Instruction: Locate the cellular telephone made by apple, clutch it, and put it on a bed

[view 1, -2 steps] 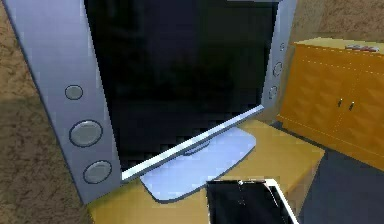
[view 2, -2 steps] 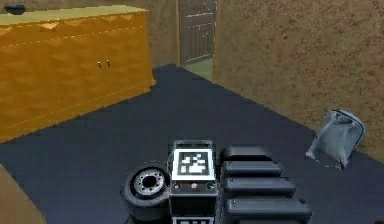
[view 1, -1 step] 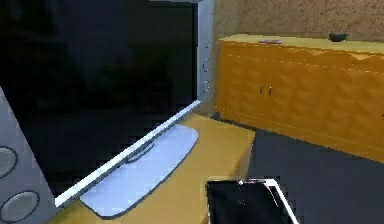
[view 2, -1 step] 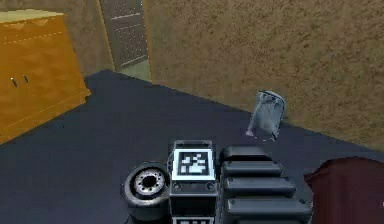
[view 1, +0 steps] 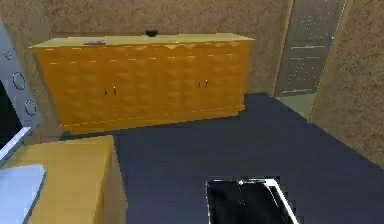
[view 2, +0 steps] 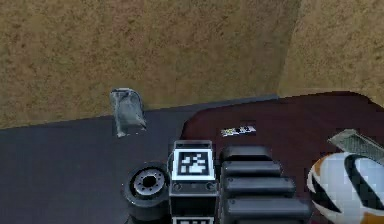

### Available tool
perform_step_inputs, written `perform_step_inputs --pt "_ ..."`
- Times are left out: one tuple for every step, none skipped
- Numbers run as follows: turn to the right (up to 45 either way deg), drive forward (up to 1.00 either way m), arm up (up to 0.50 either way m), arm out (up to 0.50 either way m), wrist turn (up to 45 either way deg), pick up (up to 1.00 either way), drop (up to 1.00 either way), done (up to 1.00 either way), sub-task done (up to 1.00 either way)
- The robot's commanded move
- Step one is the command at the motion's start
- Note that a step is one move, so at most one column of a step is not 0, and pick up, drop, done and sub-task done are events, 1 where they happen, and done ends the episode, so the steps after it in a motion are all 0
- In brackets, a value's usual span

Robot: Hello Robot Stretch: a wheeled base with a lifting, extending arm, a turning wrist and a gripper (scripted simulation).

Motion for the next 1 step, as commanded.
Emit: perform_step_inputs --pt "45.0 0.00 0.00 0.00 0.0 0.00 0.00 0.00 0.00"
